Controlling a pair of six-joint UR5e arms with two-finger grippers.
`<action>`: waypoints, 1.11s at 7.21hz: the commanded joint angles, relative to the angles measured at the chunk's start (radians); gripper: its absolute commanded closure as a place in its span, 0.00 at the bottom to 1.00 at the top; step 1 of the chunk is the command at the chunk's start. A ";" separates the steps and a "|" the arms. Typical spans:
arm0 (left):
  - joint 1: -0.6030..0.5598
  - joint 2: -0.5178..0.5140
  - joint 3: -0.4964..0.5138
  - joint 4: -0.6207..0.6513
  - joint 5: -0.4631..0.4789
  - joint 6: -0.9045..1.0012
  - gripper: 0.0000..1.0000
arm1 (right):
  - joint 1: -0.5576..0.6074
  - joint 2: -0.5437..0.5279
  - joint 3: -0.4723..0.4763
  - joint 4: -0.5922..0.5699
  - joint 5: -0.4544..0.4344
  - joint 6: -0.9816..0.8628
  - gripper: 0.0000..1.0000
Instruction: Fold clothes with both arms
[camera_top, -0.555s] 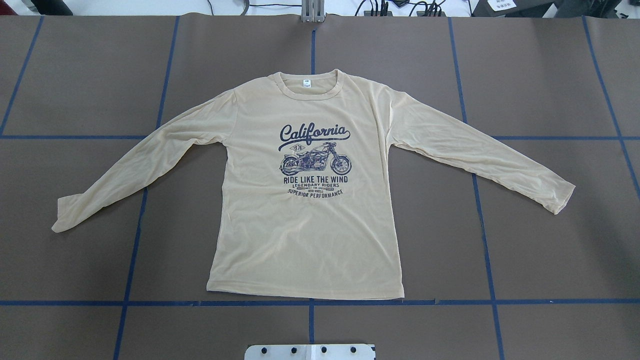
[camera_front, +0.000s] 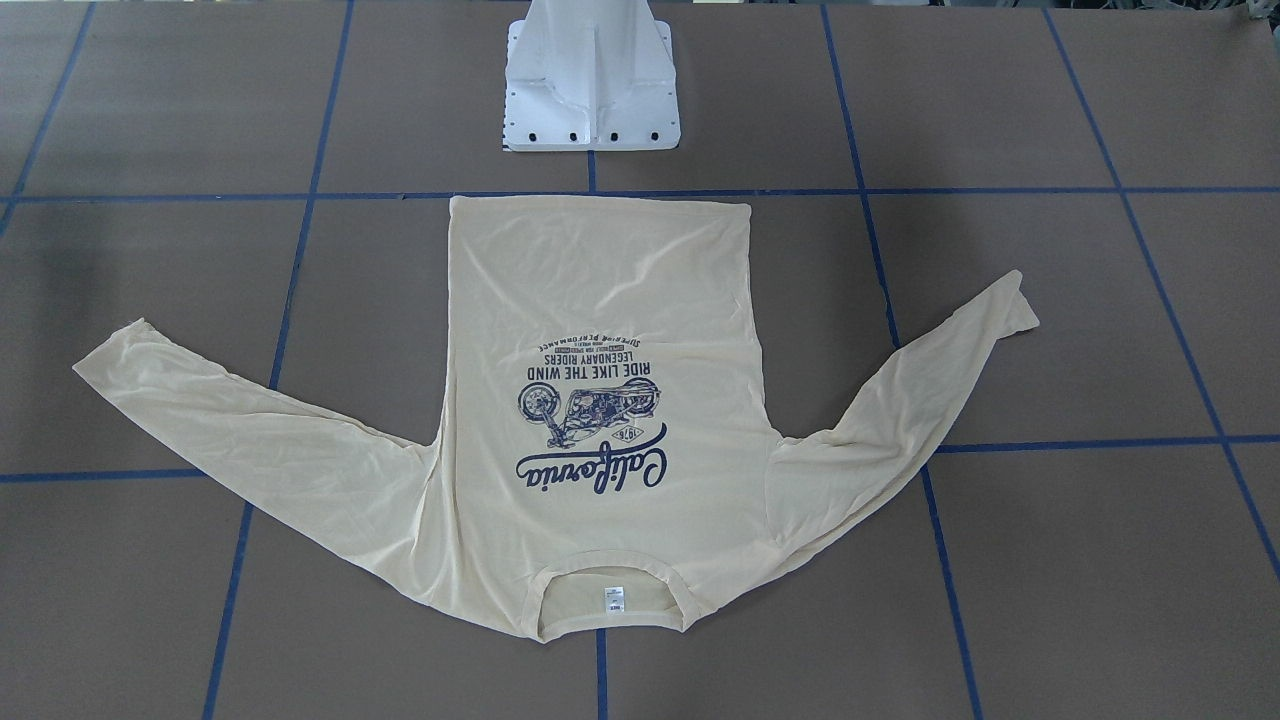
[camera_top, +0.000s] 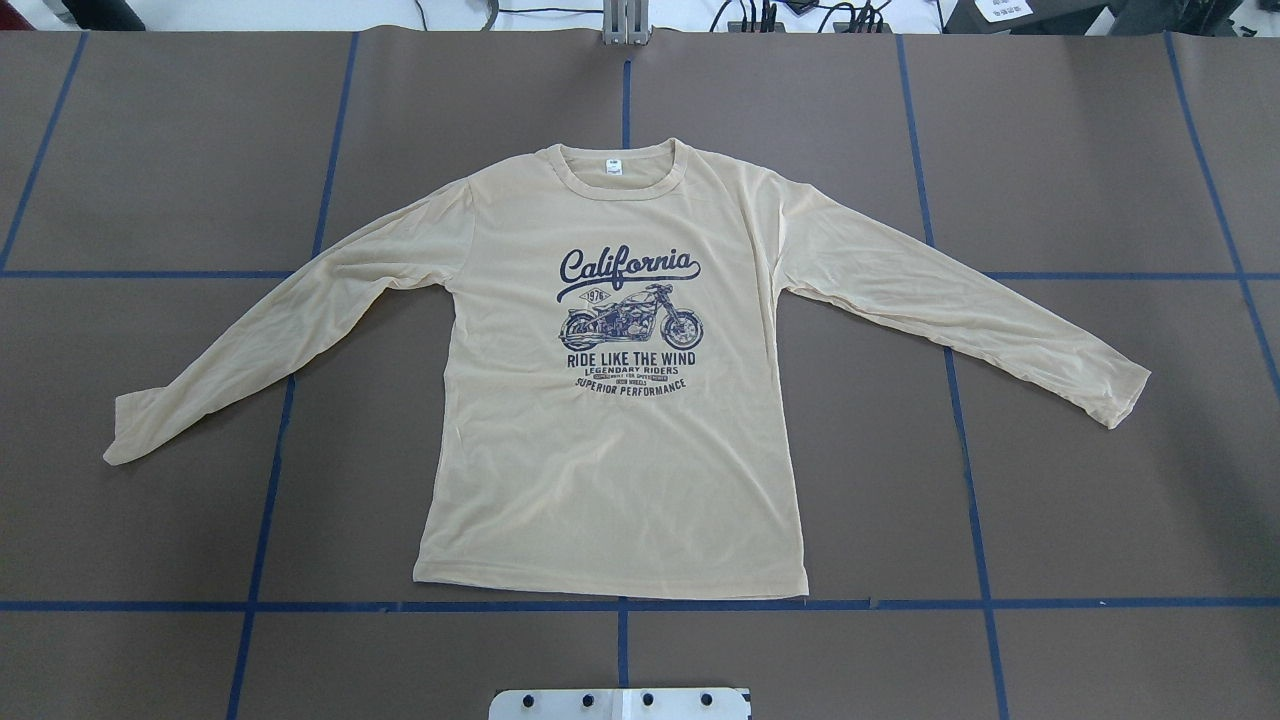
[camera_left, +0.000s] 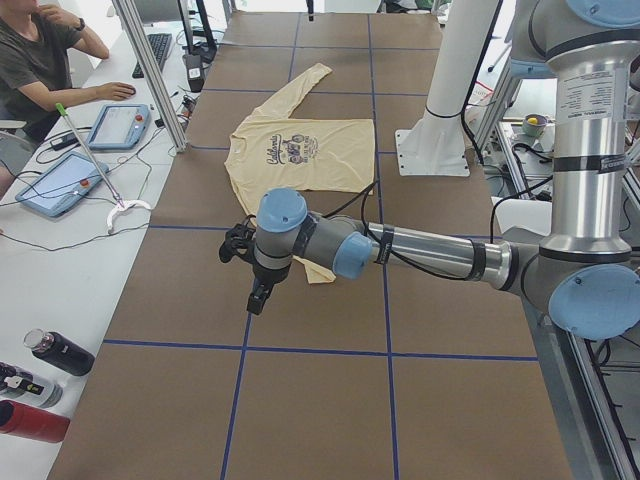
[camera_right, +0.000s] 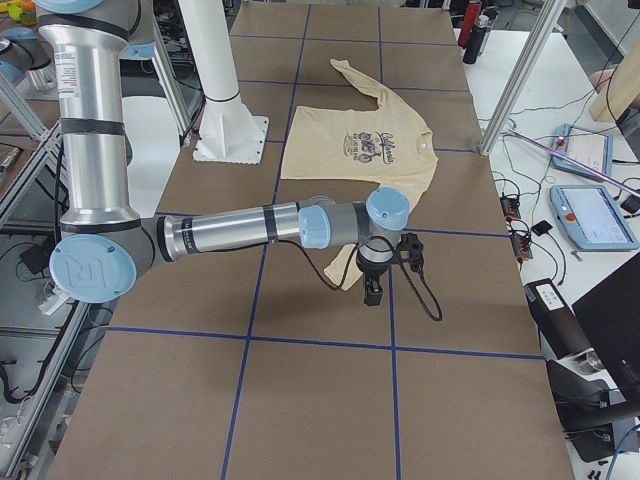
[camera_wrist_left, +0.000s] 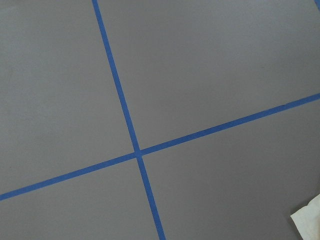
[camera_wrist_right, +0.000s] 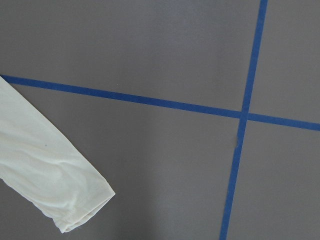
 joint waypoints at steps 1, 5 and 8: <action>0.001 0.018 -0.001 -0.019 -0.005 0.001 0.00 | 0.001 -0.010 -0.061 0.118 0.004 0.001 0.00; 0.003 0.018 -0.004 -0.035 -0.005 0.007 0.00 | -0.041 0.000 -0.073 0.150 0.021 0.003 0.00; 0.004 0.021 -0.004 -0.077 -0.007 0.001 0.00 | -0.087 0.019 -0.095 0.226 0.044 0.178 0.00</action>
